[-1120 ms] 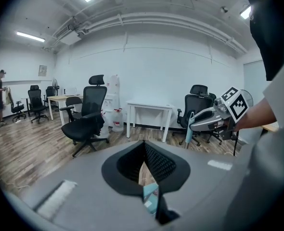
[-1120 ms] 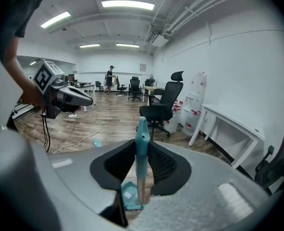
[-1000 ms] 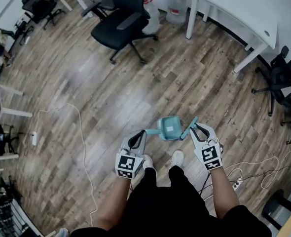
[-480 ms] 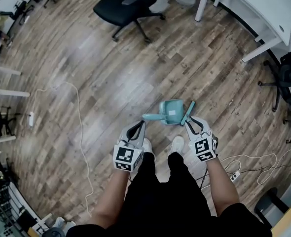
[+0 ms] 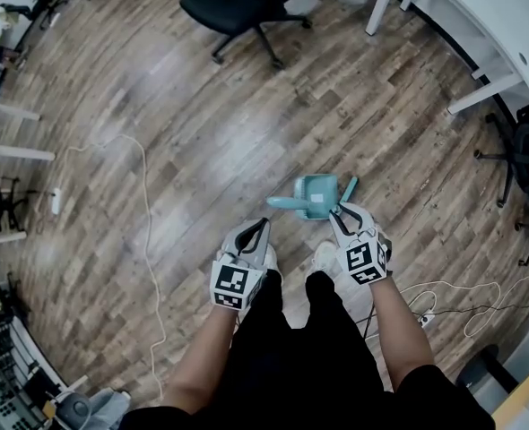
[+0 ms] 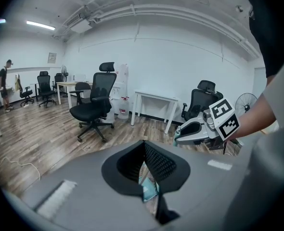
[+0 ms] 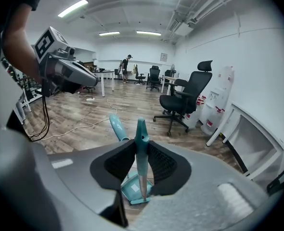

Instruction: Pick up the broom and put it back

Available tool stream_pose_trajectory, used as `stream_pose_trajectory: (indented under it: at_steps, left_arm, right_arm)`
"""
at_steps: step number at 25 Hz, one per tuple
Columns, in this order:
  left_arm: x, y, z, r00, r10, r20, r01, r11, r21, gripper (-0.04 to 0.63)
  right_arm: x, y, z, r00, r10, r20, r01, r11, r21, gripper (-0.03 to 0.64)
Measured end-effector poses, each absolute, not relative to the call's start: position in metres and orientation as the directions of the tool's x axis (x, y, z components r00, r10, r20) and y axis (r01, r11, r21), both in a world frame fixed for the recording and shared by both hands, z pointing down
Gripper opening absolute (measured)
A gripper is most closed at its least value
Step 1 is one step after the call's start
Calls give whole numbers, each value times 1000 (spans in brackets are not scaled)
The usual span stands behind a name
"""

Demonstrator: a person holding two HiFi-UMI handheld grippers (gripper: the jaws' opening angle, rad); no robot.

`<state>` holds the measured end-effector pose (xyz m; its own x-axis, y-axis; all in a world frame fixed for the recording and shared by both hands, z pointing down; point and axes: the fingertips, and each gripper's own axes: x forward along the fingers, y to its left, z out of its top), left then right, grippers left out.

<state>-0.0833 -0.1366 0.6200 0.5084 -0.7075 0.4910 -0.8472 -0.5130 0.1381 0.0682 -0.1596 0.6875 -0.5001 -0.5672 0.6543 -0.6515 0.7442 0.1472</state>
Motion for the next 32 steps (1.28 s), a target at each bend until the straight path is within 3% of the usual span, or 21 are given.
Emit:
stream_pose_trajectory:
  at_steps: [27,32]
  left_arm:
    - [-109,-117,633,478,-716,508,-870,-467,161,17]
    - [-109,-116,636,481,-712,511,-868,-470,162,17]
  right_arm:
    - [12,-160,703,-539,-500,678,-553,817,163,94]
    - [8,-160,708,-549,-482,683,-546,826,143,135]
